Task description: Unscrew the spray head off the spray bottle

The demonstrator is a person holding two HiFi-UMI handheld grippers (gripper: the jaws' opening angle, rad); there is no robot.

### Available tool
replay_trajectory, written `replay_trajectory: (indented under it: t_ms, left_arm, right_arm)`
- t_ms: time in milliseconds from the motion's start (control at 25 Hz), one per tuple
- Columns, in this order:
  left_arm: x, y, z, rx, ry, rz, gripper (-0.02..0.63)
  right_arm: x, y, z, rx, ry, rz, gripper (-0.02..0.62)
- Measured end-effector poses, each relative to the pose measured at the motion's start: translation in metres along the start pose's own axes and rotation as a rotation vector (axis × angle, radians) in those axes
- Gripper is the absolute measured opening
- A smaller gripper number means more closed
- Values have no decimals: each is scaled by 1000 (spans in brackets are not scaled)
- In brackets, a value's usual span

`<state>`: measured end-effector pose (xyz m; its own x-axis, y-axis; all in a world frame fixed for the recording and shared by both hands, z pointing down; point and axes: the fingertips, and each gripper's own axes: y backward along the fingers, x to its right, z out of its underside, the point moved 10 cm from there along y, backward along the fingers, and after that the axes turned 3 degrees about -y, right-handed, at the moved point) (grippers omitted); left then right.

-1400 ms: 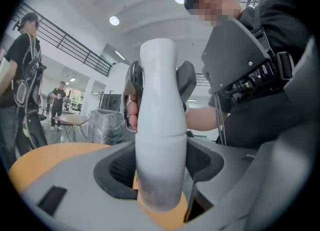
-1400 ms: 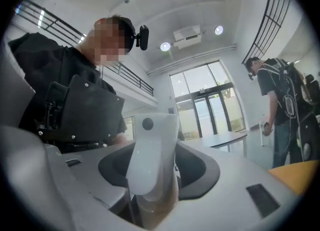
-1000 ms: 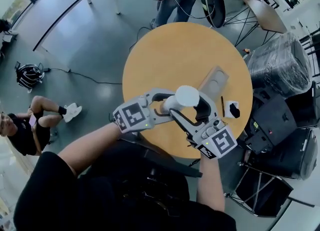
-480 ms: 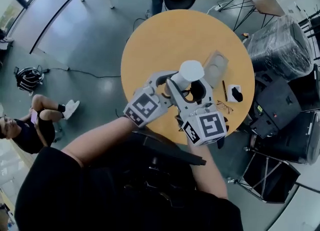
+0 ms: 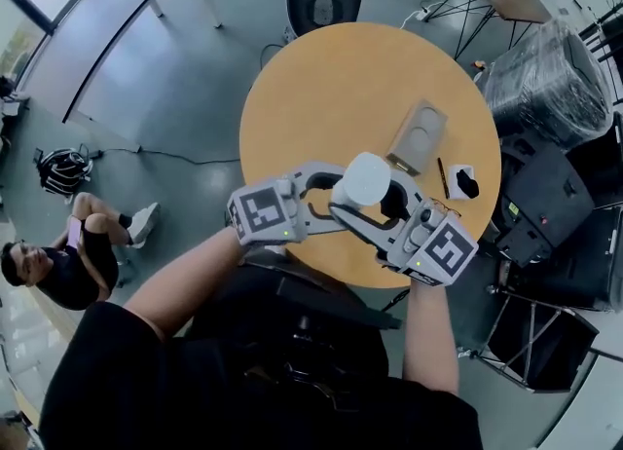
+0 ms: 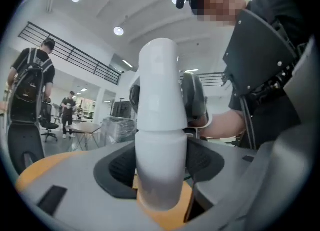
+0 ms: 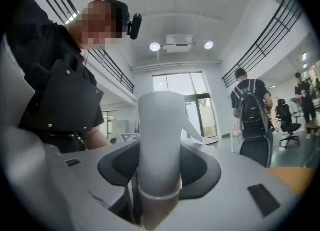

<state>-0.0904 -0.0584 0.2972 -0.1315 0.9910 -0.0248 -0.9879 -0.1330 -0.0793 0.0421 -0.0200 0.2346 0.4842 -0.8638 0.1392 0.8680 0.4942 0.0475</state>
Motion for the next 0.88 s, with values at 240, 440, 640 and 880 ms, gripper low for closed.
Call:
replay_trajectory:
  t_ms: [240, 440, 640, 880]
  left_arm:
    - [4, 4, -5, 2, 11, -40, 304]
    - [0, 6, -1, -7, 10, -236, 304]
    - [0, -1, 3, -55, -16, -357, 304]
    - [3, -13, 9, -86, -10, -361, 304]
  right_arm:
    - [-4, 3, -1, -15, 26, 64, 287]
    - [-9, 6, 4, 20, 20, 248, 348]
    - [-21, -8, 7, 21, 108, 463, 348]
    - [-19, -9, 9, 55, 74, 629, 253]
